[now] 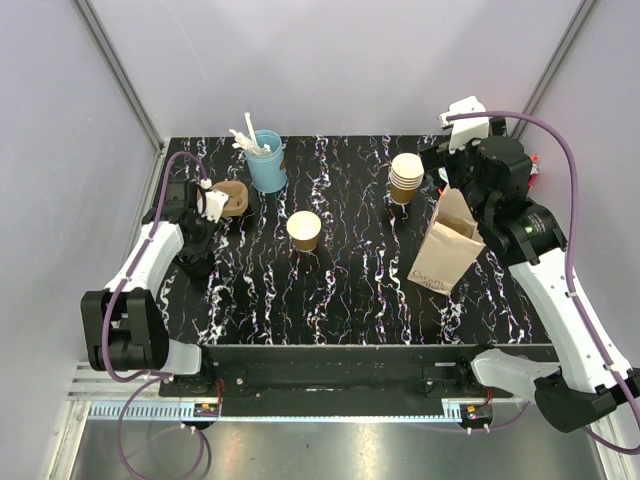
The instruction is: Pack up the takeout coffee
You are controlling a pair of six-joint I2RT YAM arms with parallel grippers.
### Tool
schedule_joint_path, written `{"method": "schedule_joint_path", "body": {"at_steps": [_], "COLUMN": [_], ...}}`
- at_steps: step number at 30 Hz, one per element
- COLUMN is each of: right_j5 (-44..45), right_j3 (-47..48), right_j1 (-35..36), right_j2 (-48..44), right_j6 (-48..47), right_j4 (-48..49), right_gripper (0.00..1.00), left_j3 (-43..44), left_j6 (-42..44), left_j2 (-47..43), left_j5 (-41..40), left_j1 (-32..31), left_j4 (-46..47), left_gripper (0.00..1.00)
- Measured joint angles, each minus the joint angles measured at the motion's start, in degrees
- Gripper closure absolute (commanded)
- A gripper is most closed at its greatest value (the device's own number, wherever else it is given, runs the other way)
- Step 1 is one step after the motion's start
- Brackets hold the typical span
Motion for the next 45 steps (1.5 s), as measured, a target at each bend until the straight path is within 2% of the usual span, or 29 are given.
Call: {"method": "schedule_joint_path", "body": {"at_steps": [19, 31, 40, 45], "right_j5": [0.00, -1.38, -12.72, -18.86], "right_j3": [-0.48, -0.46, 4.46, 7.98], "right_j1": [0.00, 0.00, 1.36, 6.80], "right_j2": [0.15, 0.13, 0.81, 1.84], "right_j6": [0.28, 0.35, -0.48, -5.14], "right_j4": [0.00, -0.09, -6.01, -9.88], "right_gripper": [0.00, 0.00, 0.00, 0.00], "left_j3": [0.00, 2.75, 13.51, 17.88], "left_j6": [0.00, 0.00, 2.03, 5.03], "left_j2": [0.11, -0.87, -8.87, -11.41], "left_j5": [1.01, 2.38, 9.62, 17.00], "left_j1": [0.13, 0.13, 0.17, -0.17], "left_j4": [-0.04, -4.00, -11.15, -16.55], "left_gripper": [0.90, 0.90, 0.89, 0.89]}}
